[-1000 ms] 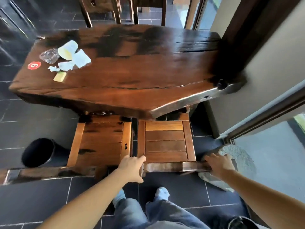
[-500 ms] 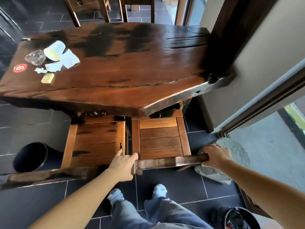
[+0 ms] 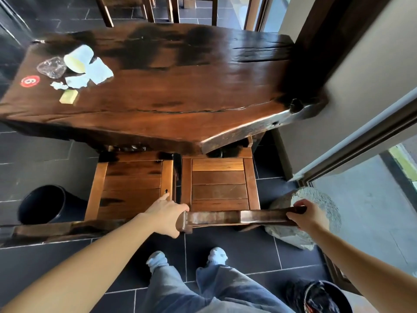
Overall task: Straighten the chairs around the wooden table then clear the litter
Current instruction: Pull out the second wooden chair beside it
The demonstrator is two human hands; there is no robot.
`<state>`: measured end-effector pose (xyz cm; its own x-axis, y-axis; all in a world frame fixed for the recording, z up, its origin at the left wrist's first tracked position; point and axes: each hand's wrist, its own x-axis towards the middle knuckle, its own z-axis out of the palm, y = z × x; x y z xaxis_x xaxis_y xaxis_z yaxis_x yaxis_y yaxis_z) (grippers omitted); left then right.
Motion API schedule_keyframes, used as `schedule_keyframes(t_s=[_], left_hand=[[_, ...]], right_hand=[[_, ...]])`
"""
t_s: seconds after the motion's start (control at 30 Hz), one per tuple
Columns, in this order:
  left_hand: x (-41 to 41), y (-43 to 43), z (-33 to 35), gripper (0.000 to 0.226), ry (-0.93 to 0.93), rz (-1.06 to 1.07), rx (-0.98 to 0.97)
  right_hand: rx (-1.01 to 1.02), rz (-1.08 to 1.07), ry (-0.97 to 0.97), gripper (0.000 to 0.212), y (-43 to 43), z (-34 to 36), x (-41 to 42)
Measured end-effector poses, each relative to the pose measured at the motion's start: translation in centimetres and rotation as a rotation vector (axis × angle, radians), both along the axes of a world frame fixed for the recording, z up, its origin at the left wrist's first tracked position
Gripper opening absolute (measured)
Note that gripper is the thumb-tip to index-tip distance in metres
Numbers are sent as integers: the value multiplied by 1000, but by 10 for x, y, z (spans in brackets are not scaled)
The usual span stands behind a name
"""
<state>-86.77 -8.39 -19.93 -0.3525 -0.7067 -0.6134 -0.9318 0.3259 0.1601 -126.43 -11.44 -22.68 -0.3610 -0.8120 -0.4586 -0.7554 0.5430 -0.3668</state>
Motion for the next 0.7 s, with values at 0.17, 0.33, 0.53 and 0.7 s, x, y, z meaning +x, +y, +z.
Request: schedule_keyframes(t_s=[0.17, 0.33, 0.53, 0.7], left_hand=[[31, -3, 3, 72, -50, 33, 14], [35, 4, 1, 72, -50, 135, -34], [31, 17, 8, 70, -34, 184, -51], [30, 29, 8, 73, -36, 180, -30]], right_hand=[[-40, 60, -43, 24, 23, -9, 27], [4, 29, -138, 27, 21, -16, 33], [26, 81, -122, 28, 19, -14, 26], [36, 133, -105, 29, 13, -5, 27]])
